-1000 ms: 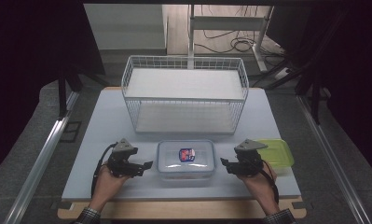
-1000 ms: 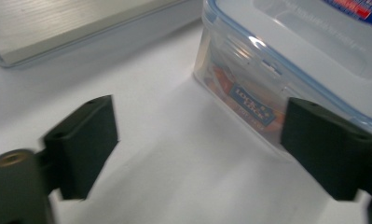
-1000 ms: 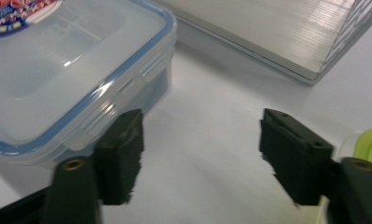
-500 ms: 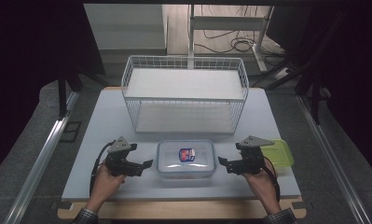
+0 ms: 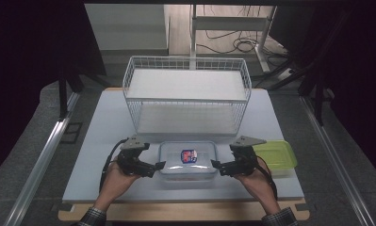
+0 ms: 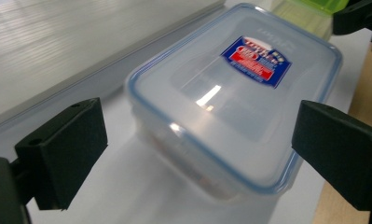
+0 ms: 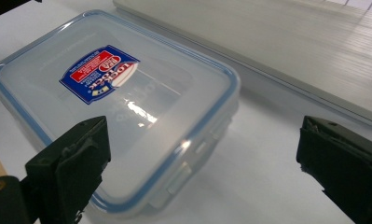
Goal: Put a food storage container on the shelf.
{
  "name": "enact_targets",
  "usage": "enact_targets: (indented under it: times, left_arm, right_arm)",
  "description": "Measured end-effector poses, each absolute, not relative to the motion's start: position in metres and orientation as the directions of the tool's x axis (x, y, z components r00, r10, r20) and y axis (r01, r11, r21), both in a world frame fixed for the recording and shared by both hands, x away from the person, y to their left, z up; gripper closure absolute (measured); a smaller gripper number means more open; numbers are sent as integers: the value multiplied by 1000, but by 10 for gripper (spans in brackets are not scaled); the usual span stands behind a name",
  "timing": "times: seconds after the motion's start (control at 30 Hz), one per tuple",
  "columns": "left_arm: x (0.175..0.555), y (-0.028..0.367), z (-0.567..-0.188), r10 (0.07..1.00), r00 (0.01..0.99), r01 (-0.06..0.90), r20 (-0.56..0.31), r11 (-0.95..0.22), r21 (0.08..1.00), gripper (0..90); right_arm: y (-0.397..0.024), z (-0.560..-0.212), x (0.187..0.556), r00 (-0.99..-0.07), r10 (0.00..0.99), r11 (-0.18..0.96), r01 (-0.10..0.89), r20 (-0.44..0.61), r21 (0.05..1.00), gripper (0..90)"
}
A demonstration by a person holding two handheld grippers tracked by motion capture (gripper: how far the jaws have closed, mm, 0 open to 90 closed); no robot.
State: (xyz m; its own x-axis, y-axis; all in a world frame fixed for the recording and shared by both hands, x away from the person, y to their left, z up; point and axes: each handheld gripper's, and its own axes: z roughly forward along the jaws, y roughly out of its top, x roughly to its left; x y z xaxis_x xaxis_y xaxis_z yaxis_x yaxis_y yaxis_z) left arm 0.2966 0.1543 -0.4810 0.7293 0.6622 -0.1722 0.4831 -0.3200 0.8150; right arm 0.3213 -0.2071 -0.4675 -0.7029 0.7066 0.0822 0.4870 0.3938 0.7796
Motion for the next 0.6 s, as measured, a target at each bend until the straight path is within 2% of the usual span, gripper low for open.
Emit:
enact_targets:
  times: [0.13,0.27,0.43,0.6]
  left_arm:
    - [302,145,-482,652,737,494,-178,-340,800,33]
    - [309,142,-489,647,727,542,-231,-334,771,32]
    - [321,136,-495,635,723,580,-273,-342,740,23]
    - [326,135,-506,617,713,618,-333,-330,714,4]
  right_arm:
    - [-198,-468,323,-712,696,400,492,92,773,19]
    - [-191,-469,325,-718,687,432,532,117,728,57]
    - [-191,-475,335,-711,675,407,580,195,705,79]
    - [-193,-487,346,-696,653,376,641,299,670,53]
